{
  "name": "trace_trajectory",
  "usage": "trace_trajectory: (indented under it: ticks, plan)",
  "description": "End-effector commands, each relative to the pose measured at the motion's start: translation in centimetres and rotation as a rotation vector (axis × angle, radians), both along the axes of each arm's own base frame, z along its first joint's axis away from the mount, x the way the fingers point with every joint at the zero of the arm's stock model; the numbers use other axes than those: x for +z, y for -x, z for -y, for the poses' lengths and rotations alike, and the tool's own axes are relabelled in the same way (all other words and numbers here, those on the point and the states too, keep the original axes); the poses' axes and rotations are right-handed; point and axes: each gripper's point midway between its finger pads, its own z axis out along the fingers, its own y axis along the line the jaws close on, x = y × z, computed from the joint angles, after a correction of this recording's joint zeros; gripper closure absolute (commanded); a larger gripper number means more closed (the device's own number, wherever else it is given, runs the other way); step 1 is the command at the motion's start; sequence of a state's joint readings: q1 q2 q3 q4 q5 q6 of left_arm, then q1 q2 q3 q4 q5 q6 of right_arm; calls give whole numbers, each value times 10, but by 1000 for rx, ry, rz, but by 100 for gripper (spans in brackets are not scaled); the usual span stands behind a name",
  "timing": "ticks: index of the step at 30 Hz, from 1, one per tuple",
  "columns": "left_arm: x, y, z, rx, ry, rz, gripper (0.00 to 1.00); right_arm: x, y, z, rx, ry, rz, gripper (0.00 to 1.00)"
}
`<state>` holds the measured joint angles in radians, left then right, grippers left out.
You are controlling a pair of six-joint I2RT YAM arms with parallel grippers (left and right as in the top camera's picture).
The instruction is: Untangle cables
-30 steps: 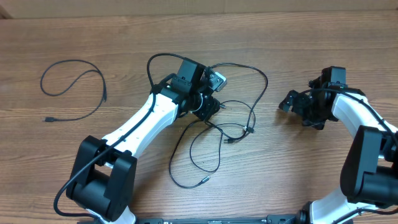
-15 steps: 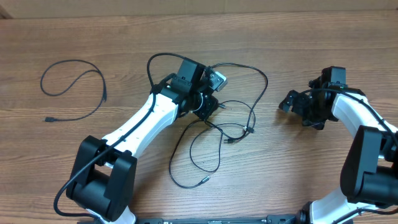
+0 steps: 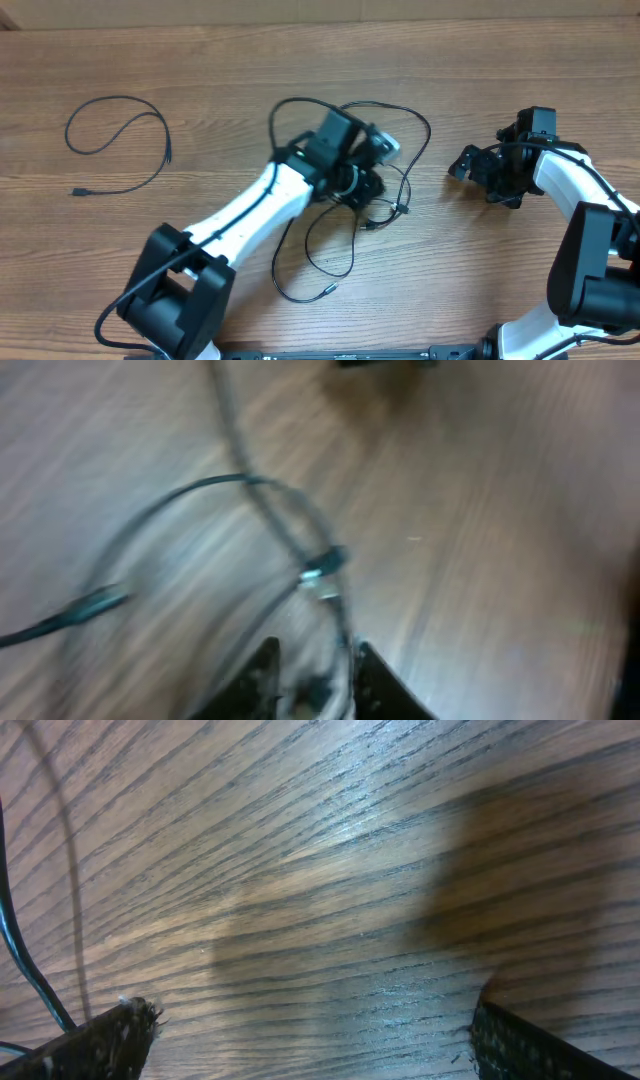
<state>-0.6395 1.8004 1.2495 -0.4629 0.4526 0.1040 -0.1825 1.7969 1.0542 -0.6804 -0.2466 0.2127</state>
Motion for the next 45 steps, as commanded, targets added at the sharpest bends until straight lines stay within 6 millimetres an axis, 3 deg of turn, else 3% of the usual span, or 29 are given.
trace_trajectory:
  ticks: [1, 5, 10, 11, 14, 18, 22, 25, 32, 45]
  plan:
    - [-4, 24, 24, -74, 12, -10, 69, 5, -1, 3, -5, 14, 19, 0]
    - [-8, 34, 35, -92, -45, 48, 68, 5, -1, 3, -5, 14, 19, 0]
    - [-15, 40, 38, -141, -137, 151, 80, 5, -1, 3, -5, 14, 19, 0]
    - [-16, 41, 38, -154, -140, 156, 75, 5, -1, 3, -5, 14, 19, 0]
    - [-17, 43, 37, -162, -147, 154, 45, 5, -1, 3, -5, 14, 19, 0]
    - [-19, 44, 34, -216, -168, 185, 33, 5, -1, 3, -5, 14, 19, 0]
    - [-22, 31, 23, -193, -227, 232, 32, 5, -1, 3, -5, 14, 19, 0]
    - [-28, 30, 10, -247, -304, 270, 25, 5, -1, 3, -5, 14, 19, 0]
    - [-42, 48, -15, -554, -441, 340, 42, 5, -1, 3, -5, 14, 19, 0]
    - [-50, 49, -18, -585, -454, 362, 42, 5, -1, 3, -5, 14, 19, 0]
